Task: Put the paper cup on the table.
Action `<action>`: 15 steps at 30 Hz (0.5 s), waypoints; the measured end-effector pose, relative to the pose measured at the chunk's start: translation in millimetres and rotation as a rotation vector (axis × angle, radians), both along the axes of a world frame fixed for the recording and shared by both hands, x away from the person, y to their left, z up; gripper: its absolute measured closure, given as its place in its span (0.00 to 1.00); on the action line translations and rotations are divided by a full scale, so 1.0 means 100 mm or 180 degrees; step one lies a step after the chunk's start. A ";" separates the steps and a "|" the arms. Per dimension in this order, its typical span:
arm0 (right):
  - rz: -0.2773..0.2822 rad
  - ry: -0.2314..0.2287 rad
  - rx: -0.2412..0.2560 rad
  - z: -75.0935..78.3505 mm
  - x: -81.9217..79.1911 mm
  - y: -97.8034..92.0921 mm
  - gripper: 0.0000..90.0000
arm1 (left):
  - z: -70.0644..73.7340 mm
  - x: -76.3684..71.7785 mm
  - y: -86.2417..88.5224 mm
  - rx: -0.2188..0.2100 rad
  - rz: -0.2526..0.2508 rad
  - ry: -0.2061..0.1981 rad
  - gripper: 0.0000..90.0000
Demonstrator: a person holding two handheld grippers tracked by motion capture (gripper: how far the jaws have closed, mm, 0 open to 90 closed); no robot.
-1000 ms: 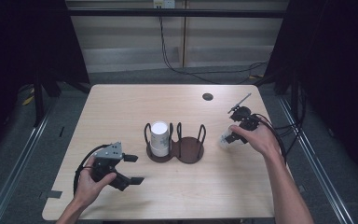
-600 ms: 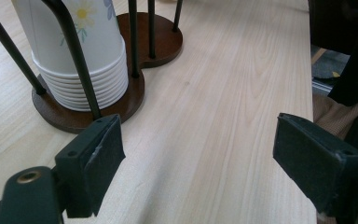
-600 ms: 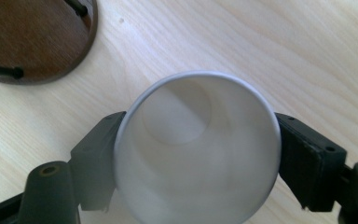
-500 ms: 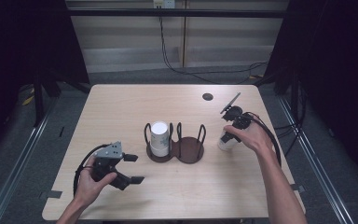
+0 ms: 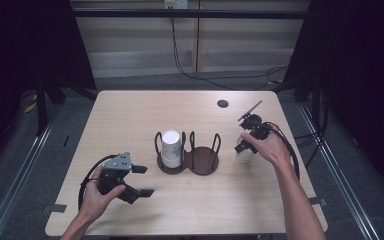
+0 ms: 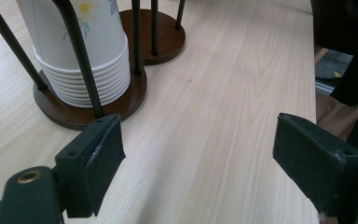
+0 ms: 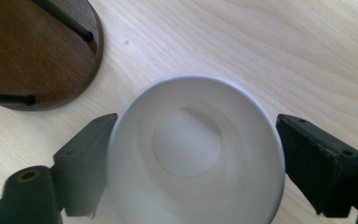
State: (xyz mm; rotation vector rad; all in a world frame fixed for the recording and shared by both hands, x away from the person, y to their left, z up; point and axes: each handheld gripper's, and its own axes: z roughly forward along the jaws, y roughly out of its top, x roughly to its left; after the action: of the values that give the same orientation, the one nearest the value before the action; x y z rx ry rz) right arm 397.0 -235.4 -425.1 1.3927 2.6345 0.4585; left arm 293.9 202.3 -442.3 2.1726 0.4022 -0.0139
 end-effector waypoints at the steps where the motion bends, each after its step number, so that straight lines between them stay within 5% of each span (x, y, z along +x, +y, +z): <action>1: 0.0000 -0.0019 0.0045 0.01 0.00 -0.01 0.16 | 0.00 0.00 0.00 0.0007 -0.0008 0.0010 0.18; 15: -0.0217 -0.0411 0.0339 0.14 -0.09 -0.09 0.15 | -0.01 0.03 0.05 -0.0012 0.0185 0.0009 0.18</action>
State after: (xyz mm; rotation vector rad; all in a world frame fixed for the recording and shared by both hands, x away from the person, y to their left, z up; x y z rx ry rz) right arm 388.4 -244.7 -411.1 1.4261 2.4852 0.6653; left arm 296.8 207.4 -443.6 2.1564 0.4666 0.0146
